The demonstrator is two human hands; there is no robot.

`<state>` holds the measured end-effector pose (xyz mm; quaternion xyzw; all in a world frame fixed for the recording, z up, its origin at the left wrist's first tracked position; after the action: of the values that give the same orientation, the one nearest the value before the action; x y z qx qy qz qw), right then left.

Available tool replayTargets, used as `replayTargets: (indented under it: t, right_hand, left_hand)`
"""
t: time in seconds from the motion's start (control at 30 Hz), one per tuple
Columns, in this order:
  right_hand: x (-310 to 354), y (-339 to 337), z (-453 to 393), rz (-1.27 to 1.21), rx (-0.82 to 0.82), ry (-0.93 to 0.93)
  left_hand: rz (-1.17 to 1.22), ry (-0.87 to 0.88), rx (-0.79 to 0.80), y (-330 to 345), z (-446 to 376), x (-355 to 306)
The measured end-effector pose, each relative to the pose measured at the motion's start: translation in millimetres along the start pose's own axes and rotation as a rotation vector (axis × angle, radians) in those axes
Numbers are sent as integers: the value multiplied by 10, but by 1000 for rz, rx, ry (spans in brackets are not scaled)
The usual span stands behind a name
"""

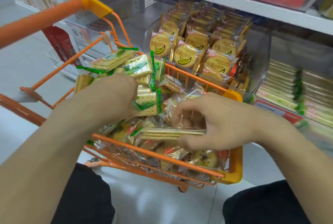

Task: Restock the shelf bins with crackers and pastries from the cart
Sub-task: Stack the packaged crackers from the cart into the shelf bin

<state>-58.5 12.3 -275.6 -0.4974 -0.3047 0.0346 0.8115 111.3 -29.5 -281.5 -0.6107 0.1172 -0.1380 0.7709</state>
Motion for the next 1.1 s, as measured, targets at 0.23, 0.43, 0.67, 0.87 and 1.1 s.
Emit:
replayTargets:
  t: [0.23,0.43,0.67,0.87,1.1]
  right_hand:
    - [-330,-359,-18,-530,-172,-61]
    - [-571,-627,89,-881,-488,-116]
    - [-560,-504,8,-1016,-249,-159]
    - [-679,-421,-58,-1083,-239,-31]
    - [-838,-497,26,-1068,-486,146]
  left_hand:
    - [421,115,-293,-219,-111,-72]
    - [891,200,-624,-474,-60,-104]
    - [1234,181,-412,-266,-246,-256]
    - [1798,104,-77,-153,-250,-580]
    - [1764,308,168,-163,-209,-738]
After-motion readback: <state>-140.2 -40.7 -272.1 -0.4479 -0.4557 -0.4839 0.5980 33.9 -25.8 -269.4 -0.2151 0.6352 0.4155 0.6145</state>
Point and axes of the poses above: each hand's wrist, its own z-axis away from the middle knuckle, its own y-axis out of the palm, x = y × z, the point moved 7 cm from there along -z, towards the middle knuckle, and after that the axes turned 11 degrees about y, right-handed, at the moved point
